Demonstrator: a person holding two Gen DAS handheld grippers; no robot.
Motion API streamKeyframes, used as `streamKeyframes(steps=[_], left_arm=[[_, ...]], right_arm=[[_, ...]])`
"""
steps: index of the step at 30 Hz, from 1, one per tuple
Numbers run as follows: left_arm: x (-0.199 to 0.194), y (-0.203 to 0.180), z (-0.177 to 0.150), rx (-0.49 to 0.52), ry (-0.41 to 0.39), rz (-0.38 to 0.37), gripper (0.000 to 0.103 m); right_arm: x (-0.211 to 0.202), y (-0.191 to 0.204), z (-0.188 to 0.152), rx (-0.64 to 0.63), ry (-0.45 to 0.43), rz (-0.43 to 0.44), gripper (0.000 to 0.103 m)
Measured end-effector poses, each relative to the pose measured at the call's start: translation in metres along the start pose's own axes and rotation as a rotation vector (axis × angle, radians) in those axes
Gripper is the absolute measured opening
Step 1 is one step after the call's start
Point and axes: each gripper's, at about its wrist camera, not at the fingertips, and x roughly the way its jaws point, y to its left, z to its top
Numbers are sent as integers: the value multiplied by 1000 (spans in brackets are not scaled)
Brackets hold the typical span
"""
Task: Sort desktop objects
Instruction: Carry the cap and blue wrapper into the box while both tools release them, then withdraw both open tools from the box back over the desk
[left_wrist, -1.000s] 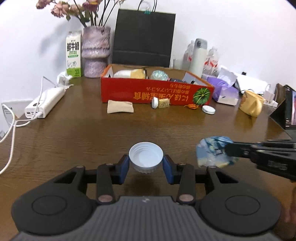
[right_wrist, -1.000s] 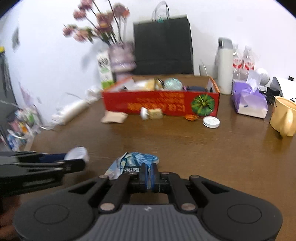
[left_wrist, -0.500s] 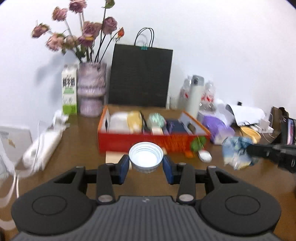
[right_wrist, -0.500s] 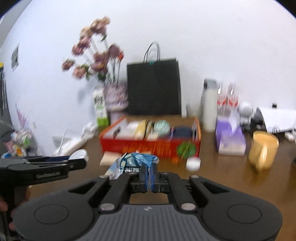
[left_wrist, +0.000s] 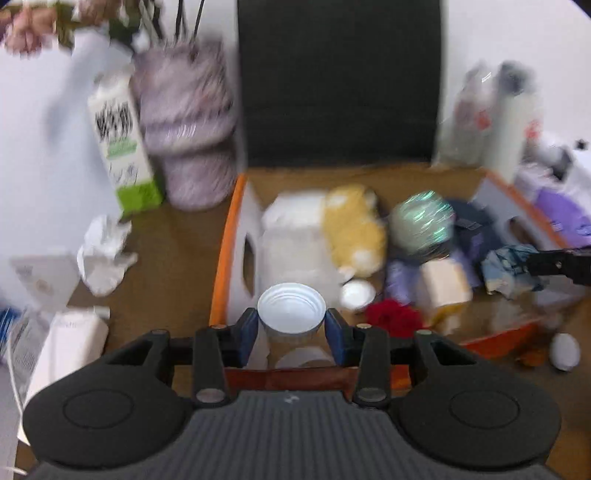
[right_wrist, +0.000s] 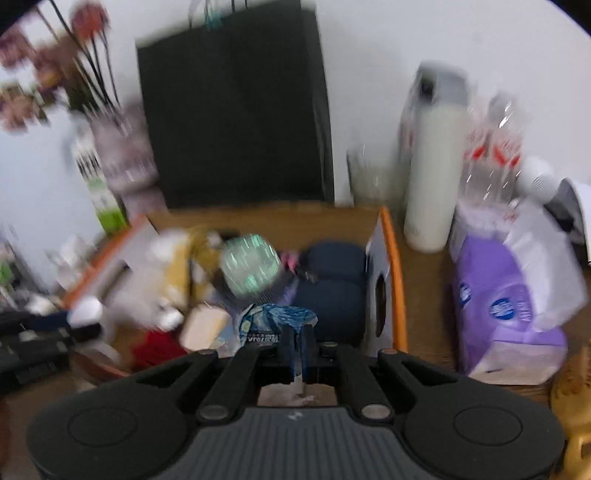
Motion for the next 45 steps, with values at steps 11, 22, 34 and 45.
streamKeyframes(steps=[11,22,34,45], left_arm=[[-26,-11,0,-161,-46,-36,74],[-128,-3,-64,-195,-161,-139,99],[-176,-18,-182,-51,-128,-160,103],[-182,-16,-230,-53,-99,-196,103]], right_arm=[[-17,11,-2,13,-57,-47,55],[-138,35,-70,-13,-269,9,82],[-172,43,-223,3,-141,62,83],[-181,53,-272,3,-108,31,84]])
